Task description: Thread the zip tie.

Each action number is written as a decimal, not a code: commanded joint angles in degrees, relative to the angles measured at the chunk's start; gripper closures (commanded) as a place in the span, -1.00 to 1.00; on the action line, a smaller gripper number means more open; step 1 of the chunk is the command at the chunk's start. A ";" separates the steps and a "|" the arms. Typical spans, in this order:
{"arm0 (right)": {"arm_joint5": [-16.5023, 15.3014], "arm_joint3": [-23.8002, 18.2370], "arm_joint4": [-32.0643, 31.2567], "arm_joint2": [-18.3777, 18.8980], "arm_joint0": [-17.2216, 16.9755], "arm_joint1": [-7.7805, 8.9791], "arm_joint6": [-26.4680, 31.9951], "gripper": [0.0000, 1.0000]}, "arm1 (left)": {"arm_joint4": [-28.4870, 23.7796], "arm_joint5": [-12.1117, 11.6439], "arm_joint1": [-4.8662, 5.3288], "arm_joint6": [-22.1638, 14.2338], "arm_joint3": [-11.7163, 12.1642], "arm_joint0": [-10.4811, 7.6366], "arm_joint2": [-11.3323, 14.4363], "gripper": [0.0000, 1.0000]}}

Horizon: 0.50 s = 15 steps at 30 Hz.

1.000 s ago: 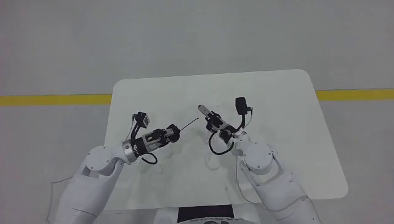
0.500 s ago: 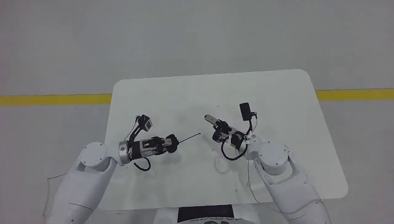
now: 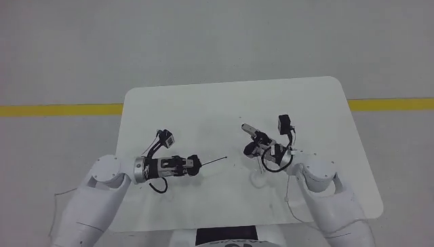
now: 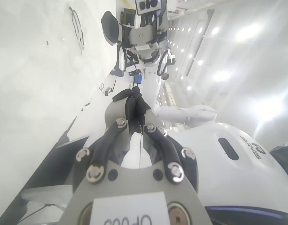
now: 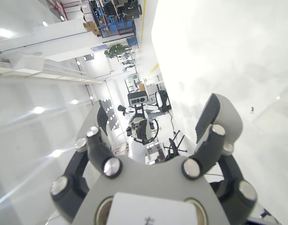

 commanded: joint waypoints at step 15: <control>1.01 6.35 3.23 3.75 2.33 2.14 17.89 -1.00 | -3.90 -1.14 0.22 -0.21 0.27 0.01 2.11 1.00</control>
